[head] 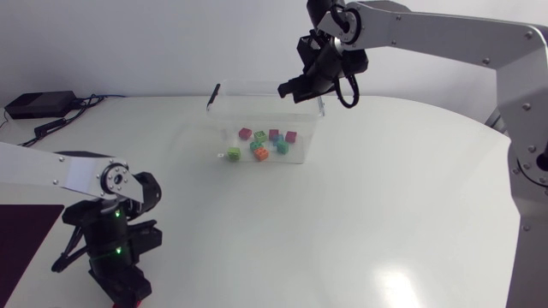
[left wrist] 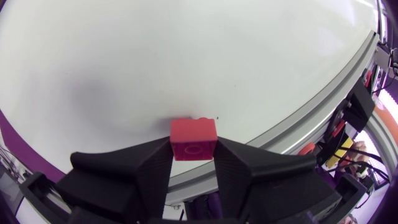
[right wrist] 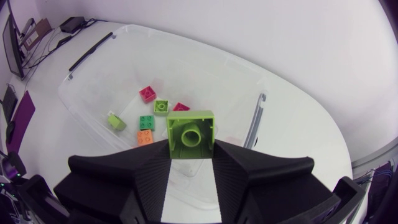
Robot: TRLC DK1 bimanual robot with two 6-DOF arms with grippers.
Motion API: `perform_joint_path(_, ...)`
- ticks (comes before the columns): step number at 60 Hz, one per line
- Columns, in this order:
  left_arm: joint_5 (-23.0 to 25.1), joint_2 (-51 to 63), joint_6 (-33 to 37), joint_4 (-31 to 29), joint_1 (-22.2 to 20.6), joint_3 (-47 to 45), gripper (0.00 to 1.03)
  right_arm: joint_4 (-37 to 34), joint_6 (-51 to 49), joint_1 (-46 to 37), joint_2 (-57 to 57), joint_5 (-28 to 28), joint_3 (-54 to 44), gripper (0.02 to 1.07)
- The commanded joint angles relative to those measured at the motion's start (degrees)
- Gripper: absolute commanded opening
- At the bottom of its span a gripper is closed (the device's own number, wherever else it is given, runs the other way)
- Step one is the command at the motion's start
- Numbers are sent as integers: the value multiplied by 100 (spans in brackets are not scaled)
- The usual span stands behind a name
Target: Place the duplo bricks in the container
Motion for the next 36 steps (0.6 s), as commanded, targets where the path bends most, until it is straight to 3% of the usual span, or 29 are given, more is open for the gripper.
perform_joint_path(1,22,-378,-22,-176,146,484,22,39,164,-37,254,17,231,30)
perform_joint_path(10,22,-800,49,-281,269,1336,22,-5,173,7,473,52,512,30)
perform_joint_path(17,101,-888,14,-132,295,2180,22,-269,173,51,693,114,837,65)
perform_joint_path(25,224,-729,-101,466,243,3024,22,-365,226,86,763,211,987,89)
perform_joint_path(36,295,-369,-373,1353,-74,3735,22,-550,261,139,579,290,890,95)
